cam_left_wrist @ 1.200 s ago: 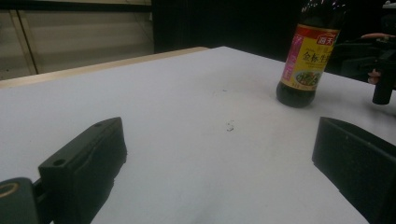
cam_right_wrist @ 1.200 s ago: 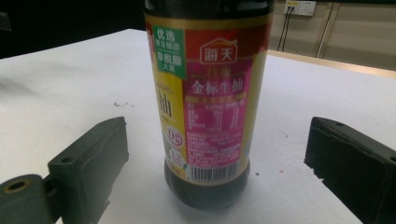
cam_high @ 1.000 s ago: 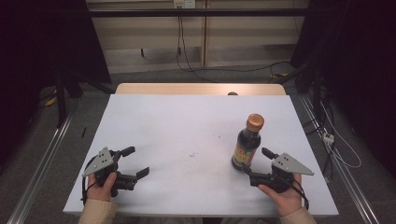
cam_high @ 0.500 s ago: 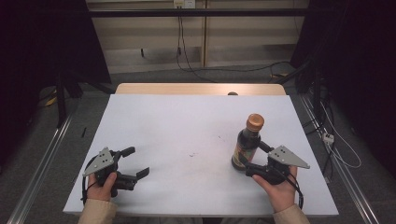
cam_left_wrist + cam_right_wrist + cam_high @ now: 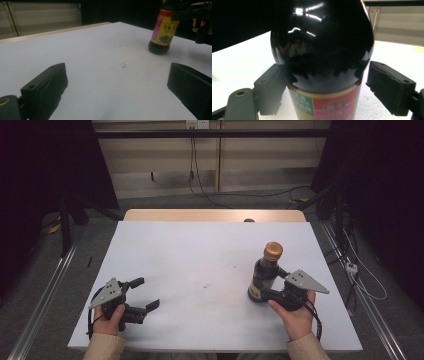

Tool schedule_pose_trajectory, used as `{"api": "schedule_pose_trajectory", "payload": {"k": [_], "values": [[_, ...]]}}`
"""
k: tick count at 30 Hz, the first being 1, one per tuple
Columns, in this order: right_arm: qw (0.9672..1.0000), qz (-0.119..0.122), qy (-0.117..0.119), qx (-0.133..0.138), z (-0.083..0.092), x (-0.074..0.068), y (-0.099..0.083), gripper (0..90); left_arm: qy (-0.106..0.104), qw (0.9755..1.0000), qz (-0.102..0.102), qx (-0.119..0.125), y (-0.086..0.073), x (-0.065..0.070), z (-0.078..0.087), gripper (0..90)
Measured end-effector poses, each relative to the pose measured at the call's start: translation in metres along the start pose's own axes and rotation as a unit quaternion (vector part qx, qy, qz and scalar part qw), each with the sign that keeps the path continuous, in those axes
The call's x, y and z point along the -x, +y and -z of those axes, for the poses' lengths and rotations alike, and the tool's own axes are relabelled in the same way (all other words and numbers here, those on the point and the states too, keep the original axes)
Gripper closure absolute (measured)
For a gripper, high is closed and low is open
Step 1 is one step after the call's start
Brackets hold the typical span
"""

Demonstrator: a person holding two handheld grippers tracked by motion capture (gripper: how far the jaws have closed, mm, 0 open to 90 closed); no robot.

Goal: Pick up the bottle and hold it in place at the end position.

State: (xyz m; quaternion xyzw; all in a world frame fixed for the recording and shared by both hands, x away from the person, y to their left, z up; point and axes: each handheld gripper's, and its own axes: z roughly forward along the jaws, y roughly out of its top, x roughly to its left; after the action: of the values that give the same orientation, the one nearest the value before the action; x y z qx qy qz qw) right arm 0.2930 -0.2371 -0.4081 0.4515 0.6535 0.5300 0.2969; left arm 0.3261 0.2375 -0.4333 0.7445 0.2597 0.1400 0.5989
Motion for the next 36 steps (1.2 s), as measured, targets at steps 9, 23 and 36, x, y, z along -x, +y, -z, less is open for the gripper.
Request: {"api": "schedule_pose_trajectory", "payload": {"k": [9, 23, 36], "values": [[0.9998, 0.006, 0.017, -0.006, -0.005, -0.001, 0.007, 27.6, 0.004, 0.9999, 0.001, -0.01, -0.001, -0.001, -0.001, 2.8], [0.9988, 0.032, 0.036, -0.005, -0.012, 0.004, 0.011, 30.2, 0.004, 0.9999, -0.005, -0.015, -0.001, -0.001, -0.002, 2.8], [0.9973, 0.03, 0.067, 0.008, -0.033, 0.0, 0.026, 30.2, 0.001, 0.9999, 0.0, -0.011, -0.002, -0.001, -0.001, 2.8]]}}
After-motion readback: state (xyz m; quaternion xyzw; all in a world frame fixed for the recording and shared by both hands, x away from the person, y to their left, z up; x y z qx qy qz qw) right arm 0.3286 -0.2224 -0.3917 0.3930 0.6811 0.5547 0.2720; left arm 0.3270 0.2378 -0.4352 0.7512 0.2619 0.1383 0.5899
